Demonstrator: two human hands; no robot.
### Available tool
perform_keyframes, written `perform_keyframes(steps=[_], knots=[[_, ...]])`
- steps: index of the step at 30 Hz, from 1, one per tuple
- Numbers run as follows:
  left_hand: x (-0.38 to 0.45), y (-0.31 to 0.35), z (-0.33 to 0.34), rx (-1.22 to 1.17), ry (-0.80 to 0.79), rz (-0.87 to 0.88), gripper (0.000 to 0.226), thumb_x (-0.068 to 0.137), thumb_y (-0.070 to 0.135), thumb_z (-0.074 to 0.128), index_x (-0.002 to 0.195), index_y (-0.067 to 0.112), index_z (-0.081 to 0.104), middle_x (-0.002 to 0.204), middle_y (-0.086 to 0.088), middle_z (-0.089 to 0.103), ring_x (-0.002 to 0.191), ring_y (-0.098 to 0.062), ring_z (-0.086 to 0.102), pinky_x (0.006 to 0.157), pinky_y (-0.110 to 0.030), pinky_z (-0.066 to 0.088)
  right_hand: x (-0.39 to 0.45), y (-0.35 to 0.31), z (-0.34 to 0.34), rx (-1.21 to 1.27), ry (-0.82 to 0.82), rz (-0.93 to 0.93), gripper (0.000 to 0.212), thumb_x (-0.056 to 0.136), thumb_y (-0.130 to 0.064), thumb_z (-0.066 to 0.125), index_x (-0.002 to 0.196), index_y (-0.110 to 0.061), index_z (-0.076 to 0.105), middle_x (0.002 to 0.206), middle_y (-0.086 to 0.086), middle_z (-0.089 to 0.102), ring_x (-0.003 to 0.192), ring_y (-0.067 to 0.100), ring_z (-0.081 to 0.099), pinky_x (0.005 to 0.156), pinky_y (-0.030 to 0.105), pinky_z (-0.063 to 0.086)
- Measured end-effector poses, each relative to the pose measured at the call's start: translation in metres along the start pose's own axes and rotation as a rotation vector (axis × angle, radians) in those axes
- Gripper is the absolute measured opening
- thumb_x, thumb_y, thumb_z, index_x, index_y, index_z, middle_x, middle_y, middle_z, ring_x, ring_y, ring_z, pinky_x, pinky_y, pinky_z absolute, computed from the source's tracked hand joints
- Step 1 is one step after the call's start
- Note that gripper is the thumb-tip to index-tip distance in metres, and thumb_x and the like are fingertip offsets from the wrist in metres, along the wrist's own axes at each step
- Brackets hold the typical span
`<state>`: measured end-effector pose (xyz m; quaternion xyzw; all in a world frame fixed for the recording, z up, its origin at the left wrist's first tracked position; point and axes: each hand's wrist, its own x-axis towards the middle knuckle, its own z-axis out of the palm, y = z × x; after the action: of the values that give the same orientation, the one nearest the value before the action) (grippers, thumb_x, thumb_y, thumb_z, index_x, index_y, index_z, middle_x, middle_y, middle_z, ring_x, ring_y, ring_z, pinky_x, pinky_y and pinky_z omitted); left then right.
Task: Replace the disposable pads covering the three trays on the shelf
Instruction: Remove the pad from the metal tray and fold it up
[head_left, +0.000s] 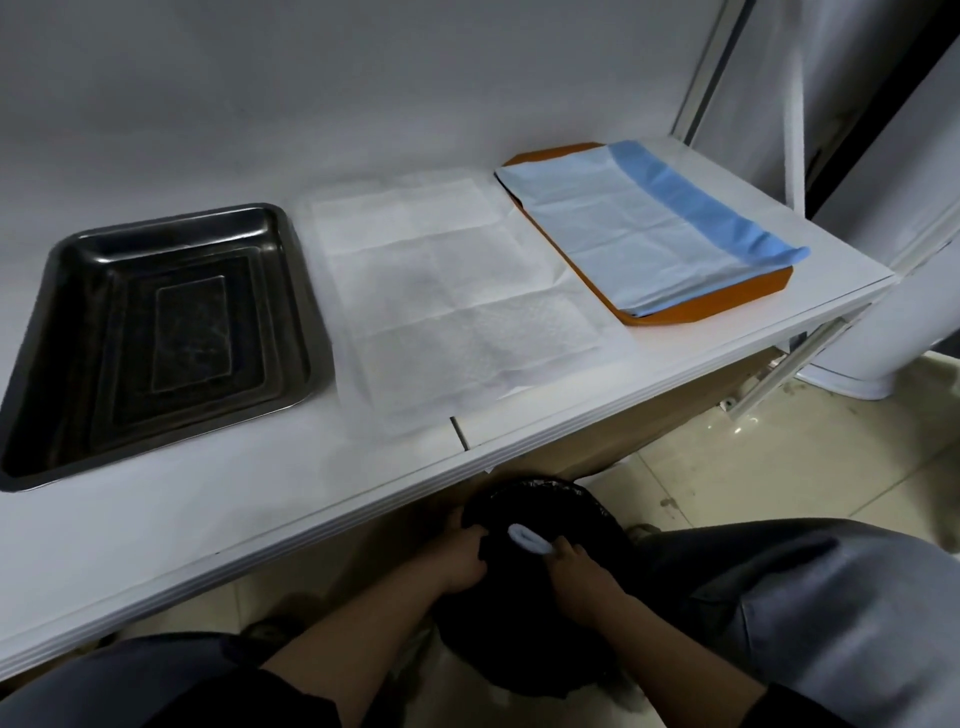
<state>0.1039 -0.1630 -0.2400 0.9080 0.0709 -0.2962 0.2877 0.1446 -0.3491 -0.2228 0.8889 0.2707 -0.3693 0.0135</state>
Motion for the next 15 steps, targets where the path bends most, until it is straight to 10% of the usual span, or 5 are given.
perform_keyframes(steps=[15], knots=[[0.009, -0.002, 0.003, 0.135, -0.044, -0.079, 0.073, 0.09, 0.028, 0.054, 0.151, 0.018, 0.015, 0.159, -0.003, -0.018, 0.146, -0.032, 0.003, 0.118, -0.038, 0.02, 0.029, 0.008, -0.001, 0.073, -0.114, 0.093, 0.051, 0.102, -0.02, 0.032, 0.15, -0.005, 0.02, 0.156, 0.015, 0.012, 0.14, 0.035, 0.022, 0.111, 0.044, 0.03]])
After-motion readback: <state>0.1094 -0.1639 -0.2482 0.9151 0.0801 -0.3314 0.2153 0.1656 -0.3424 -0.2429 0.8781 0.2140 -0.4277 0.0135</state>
